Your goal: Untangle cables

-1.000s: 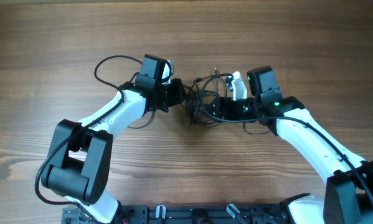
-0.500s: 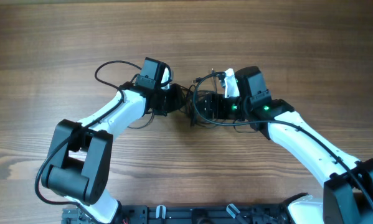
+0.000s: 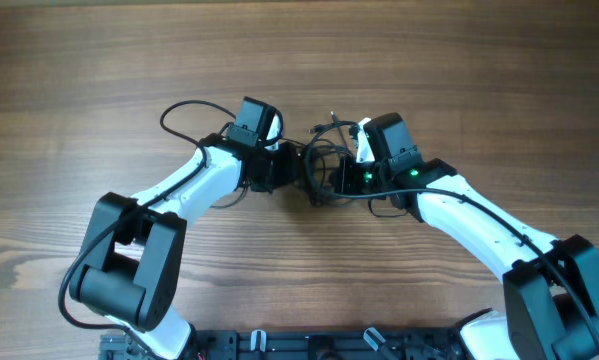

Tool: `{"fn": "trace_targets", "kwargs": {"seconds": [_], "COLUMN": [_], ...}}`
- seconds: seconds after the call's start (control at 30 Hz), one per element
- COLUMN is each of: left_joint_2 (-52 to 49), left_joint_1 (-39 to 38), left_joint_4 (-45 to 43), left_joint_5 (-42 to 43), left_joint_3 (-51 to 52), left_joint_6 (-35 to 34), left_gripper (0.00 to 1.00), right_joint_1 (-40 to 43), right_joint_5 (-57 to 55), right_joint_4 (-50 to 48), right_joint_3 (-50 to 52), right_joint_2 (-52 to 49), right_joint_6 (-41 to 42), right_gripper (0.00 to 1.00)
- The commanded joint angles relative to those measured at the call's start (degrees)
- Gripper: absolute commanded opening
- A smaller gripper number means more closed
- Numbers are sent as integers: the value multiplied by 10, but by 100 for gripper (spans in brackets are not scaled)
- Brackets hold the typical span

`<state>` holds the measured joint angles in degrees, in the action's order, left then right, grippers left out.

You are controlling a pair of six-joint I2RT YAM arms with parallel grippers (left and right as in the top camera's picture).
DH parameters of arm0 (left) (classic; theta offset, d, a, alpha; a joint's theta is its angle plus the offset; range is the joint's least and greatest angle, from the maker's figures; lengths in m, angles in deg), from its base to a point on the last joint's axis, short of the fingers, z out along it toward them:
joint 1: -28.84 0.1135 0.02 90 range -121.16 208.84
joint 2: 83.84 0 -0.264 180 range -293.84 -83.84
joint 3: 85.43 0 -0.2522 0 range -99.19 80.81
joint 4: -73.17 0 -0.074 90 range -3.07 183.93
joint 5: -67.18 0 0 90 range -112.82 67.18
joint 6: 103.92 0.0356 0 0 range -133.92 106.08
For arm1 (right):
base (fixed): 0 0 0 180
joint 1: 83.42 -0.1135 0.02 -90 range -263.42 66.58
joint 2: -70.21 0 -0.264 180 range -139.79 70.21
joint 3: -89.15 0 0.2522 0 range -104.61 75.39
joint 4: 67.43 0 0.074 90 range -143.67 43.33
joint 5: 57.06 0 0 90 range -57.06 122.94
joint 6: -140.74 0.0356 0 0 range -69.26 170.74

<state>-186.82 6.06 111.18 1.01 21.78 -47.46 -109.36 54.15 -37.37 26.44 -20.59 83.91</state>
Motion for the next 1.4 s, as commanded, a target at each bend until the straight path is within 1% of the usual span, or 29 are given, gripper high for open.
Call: {"fn": "trace_targets", "kwargs": {"seconds": [0.0, 0.07, 0.1, 0.2, 0.23, 0.33, 0.37, 0.4, 0.47, 0.53, 0.6, 0.77, 0.9, 0.97, 1.03, 1.2, 1.37], "left_joint_2": [-4, -4, -4, -4, -4, -4, -4, -4, -3, 0, 6, 29, 45, 56, 63, 73, 85], "left_joint_1": [10, 20, 32, 73, 86, 138, 159, 180, 221, 261, 295, 369, 416, 442, 459, 500, 569], "left_joint_4": [50, 79, 97, 116, 120, 130, 134, 140, 152, 155, 155, 155, 155, 153, 148, 134, 115], "left_joint_5": [-86, -121, -137, -139, -139, -139, -139, -139, -135, -106, -80, -37, -20, 8, 23, 35, 100], "left_joint_3": [-1, -1, -1, -1, -1, -1, -1, -1, -1, -1, -1, -1, -1, -1, -1, -1, -1], "left_joint_6": [3, 3, 3, 18, 18, 18, 18, 18, 19, 42, 49, 49, 63, 63, 62, 61, 59], "left_gripper": [4, 4, 4, 4, 4, 4, 4, 4, 4, 4, 4, 4, 4, 4, 4, 4, 4], "right_joint_1": [21, 48, 78, 146, 173, 248, 273, 306, 344, 377, 400, 431, 450, 453, 453, 453, 462], "right_joint_5": [-102, -156, -199, -256, -257, -257, -256, -242, -220, -200, -180, -167, -170, -135, -108, -175, -274], "right_joint_4": [47, 101, 149, 224, 241, 284, 294, 299, 299, 299, 296, 289, 287, 278, 273, 274, 280], "right_joint_3": [-3, -8, -17, -44, -55, -89, -100, -113, -124, -132, -136, -137, -137, -137, -137, -137, -137], "right_joint_2": [9, 28, 47, 85, 99, 132, 141, 153, 166, 176, 179, 179, 179, 179, 179, 179, 179], "right_joint_6": [1, 1, -1, -29, -48, -65, -66, -83, -100, -103, -103, -100, -70, -63, -77, -75, -75], "right_gripper": [4, 4, 4, 4, 4, 4, 4, 4, 4, 4, 4, 4, 4, 4, 4, 4, 4]}}
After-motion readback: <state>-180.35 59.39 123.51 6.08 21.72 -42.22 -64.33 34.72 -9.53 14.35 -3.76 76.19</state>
